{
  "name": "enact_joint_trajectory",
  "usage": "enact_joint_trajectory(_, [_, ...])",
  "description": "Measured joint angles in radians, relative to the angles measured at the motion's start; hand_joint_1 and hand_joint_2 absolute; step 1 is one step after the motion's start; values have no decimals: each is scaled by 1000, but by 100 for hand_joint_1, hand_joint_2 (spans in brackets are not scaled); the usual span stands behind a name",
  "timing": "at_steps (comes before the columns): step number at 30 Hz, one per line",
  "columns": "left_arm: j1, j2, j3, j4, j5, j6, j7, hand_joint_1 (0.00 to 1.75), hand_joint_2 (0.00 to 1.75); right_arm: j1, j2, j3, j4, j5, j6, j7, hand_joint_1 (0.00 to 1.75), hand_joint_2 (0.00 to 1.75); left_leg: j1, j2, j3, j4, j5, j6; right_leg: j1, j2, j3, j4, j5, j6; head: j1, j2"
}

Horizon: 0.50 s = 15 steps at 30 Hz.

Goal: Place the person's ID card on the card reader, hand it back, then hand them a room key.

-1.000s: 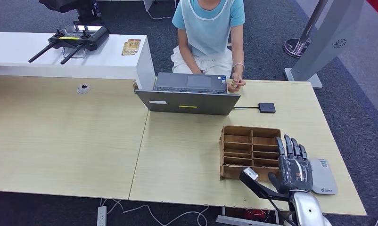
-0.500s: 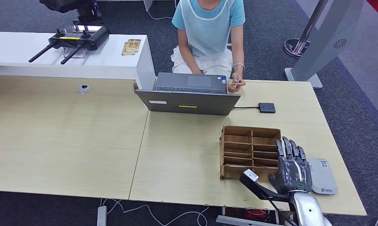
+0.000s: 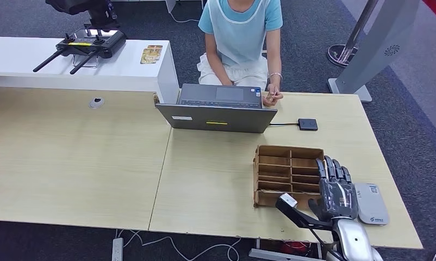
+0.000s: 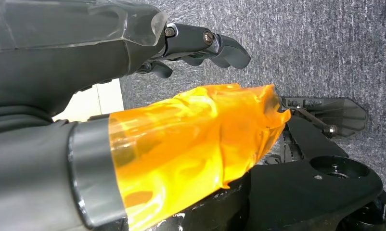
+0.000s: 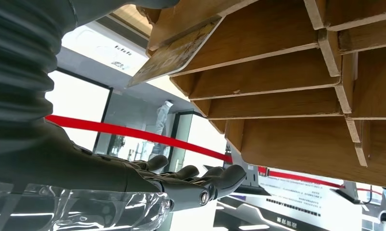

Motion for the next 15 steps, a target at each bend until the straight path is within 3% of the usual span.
enact_joint_trajectory(15, [0,-1,6,0,6,7,0,0,0,0,9,-15,4,32,11,8,15,175,0,0,0,0,0,0,0,0,0,0,0,0,0,0])
